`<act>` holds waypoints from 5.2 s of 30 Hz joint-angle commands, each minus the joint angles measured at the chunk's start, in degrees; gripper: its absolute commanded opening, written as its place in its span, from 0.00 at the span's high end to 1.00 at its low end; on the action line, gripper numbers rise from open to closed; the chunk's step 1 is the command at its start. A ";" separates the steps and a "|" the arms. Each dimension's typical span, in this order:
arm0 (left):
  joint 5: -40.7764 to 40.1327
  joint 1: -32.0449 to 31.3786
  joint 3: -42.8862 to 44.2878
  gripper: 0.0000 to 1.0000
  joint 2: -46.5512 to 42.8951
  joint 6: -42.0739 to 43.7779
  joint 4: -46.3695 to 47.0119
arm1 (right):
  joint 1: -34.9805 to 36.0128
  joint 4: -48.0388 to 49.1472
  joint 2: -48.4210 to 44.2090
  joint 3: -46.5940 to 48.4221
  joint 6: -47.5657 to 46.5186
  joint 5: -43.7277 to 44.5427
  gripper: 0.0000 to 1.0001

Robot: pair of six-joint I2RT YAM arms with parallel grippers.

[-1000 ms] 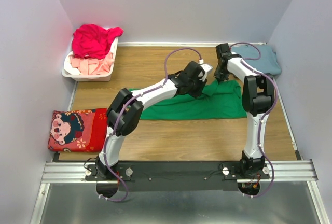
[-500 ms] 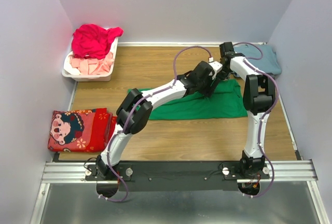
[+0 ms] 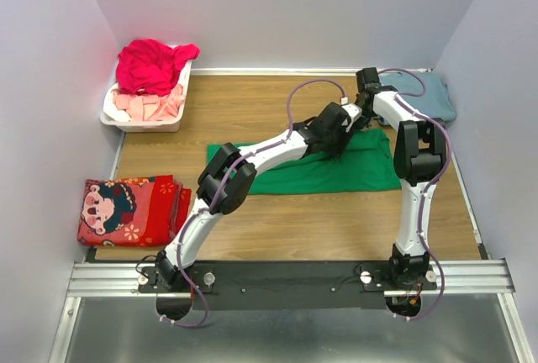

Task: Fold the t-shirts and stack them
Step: Fold the tshirt

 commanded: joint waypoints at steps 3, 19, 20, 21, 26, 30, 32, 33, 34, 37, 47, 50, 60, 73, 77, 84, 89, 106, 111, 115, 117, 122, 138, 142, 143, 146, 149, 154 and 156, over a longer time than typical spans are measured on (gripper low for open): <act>-0.45 -0.63 0.83 0.45 2.53 -0.08 -2.19 | -0.43 0.45 2.38 0.94 0.07 -1.64 0.99; -8.62 -0.54 2.95 0.60 5.26 -2.18 -2.28 | -0.52 0.45 2.21 0.77 -0.55 -1.47 0.99; -8.71 -0.45 2.95 0.60 5.09 -2.27 -2.19 | -0.43 0.45 2.20 0.77 -0.55 -1.38 0.99; -8.88 -0.36 2.86 0.60 4.82 -2.36 -2.27 | -0.52 0.45 2.20 0.68 -0.63 -1.47 0.99; -8.71 -0.28 2.33 0.60 3.24 -1.92 -2.10 | -0.43 0.45 2.12 0.42 -0.55 -1.20 0.99; -6.61 -0.36 1.45 0.54 2.10 -1.48 -1.92 | -0.43 0.45 2.03 0.33 -0.55 -0.76 0.99; -5.99 -0.36 1.10 0.51 1.39 -1.13 -1.84 | -0.43 0.45 2.12 0.33 -0.55 -0.76 0.99; -5.72 -0.36 0.93 0.51 1.04 -1.04 -1.75 | -0.52 0.45 2.12 0.33 -0.46 -0.76 0.99; -5.46 -0.36 0.58 0.50 0.52 -0.95 -1.49 | -0.52 0.45 2.29 0.33 -0.37 -0.68 0.99; -5.72 -0.36 0.14 0.50 -0.36 -0.95 -1.22 | -0.52 0.45 2.38 0.33 -0.28 -0.94 0.99; -5.98 -0.36 1.19 0.53 -0.81 -0.78 -1.40 | -0.43 0.45 2.64 0.68 -0.28 -0.68 0.99; -5.98 -0.36 1.36 0.57 -0.37 -0.69 -1.40 | -0.43 0.37 2.73 0.77 -0.28 -0.68 0.99; -5.98 -0.36 1.89 0.83 0.34 -0.78 -1.66 | -0.52 0.37 2.47 0.59 -0.11 -0.50 0.99; -6.77 -0.45 -3.02 1.00 -5.54 -0.08 -2.28 | -0.52 -1.83 -12.81 -7.75 0.24 1.61 0.99; -6.95 -0.98 -4.70 1.00 -7.13 0.54 -2.36 | -0.43 -2.71 -19.67 -13.64 0.51 1.17 0.99; -6.25 -2.29 -6.72 1.00 -8.71 3.09 -4.29 | -0.52 -6.22 -29.60 -22.52 0.42 0.12 0.99; -5.63 -3.26 -10.05 1.00 -10.21 4.49 -6.05 | -0.43 -9.21 -35.76 -28.93 1.30 0.56 0.99; -5.72 -6.08 -16.74 1.00 -12.23 5.20 -7.64 | -0.35 -18.00 -46.49 -40.80 5.43 -1.12 0.99; -6.77 -6.08 -16.65 1.00 -12.05 5.11 -8.08 | -0.35 -18.53 -46.49 -44.40 5.87 -2.08 0.99; -6.51 -6.08 -17.09 1.00 -12.41 5.02 -8.25 | -0.43 -18.88 -47.36 -45.90 6.31 -1.03 0.99; -5.81 -6.16 -17.44 1.00 -12.76 5.11 -8.25 | -0.43 -19.41 -47.37 -45.90 6.66 0.37 0.99; -3.09 -6.25 -18.23 1.00 -13.46 6.86 -7.81 | -0.43 -20.55 -46.49 -45.73 7.97 2.84 0.99; -15.28 -6.25 -22.54 0.64 -17.50 7.58 -8.78 | -0.43 -21.08 -45.87 -44.50 10.00 5.21 0.57; -19.86 -4.41 -22.11 0.62 -19.00 4.94 -8.78 | -0.35 -19.94 -45.44 -43.36 9.82 4.95 0.57; -19.61 -3.97 -21.41 0.62 -19.26 3.89 -8.87 | -0.35 -19.33 -44.48 -42.83 9.82 4.95 0.57; -17.25 -0.73 -19.91 0.62 -19.35 0.99 -8.78 | -0.43 -15.82 -40.88 -40.82 9.39 5.12 0.57; -12.94 3.49 -18.77 0.62 -18.39 -1.30 -9.31 | -0.43 -12.56 -36.92 -38.09 9.47 5.04 0.57; -10.90 9.03 -19.02 0.62 -16.36 -4.90 -11.06 | -0.35 -8.60 -28.05 -31.50 8.95 4.34 0.57; -10.73 11.06 -20.51 0.62 -16.45 -5.43 -11.42 | -0.35 -8.07 -25.76 -29.92 8.60 4.68 0.57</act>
